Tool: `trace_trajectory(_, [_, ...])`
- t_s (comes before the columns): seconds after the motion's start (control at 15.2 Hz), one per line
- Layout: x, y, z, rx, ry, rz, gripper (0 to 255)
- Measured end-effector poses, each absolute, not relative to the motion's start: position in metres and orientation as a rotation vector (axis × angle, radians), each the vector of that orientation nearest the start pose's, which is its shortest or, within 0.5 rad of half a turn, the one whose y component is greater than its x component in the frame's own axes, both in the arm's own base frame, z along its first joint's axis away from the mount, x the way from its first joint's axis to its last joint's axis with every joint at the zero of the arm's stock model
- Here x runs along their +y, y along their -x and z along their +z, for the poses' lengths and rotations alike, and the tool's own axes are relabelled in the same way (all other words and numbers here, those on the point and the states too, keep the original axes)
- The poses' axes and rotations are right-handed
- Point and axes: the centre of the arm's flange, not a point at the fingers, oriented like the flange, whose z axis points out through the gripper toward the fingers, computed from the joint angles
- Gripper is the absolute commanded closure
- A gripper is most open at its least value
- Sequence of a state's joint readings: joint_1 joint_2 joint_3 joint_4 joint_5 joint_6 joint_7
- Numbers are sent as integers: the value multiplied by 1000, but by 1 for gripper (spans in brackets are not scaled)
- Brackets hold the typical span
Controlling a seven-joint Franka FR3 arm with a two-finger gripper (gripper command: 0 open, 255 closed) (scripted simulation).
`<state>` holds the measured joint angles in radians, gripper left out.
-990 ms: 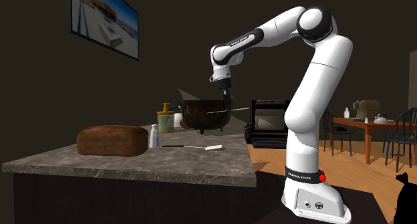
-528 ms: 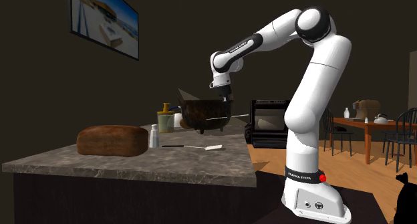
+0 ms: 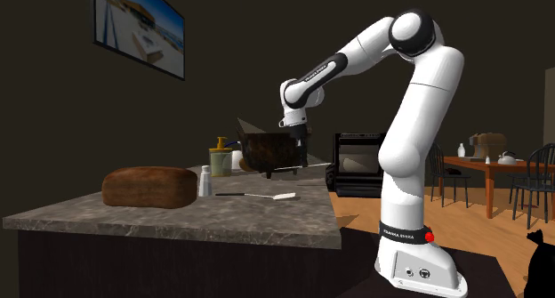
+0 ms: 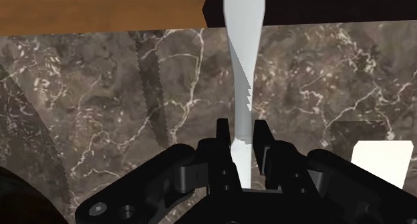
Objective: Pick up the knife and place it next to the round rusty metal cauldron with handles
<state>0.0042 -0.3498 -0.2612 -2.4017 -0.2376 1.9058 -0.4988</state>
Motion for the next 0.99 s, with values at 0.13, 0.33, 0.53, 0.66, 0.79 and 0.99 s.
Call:
trace_trajectory(0.13, [-126,-404,421,-571,3142,301,255])
trace_trajectory(0.33, [-126,-404,403,-571,3142,302,255])
trace_trajectory(0.53, [-127,-404,388,-571,3142,302,255])
trace_trajectory(0.66, [-127,-404,378,-571,3142,302,255])
trace_trajectory(0.79, [-126,-406,367,-571,3142,301,255])
trace_trajectory(0.99, [-126,-404,351,-571,3141,302,255])
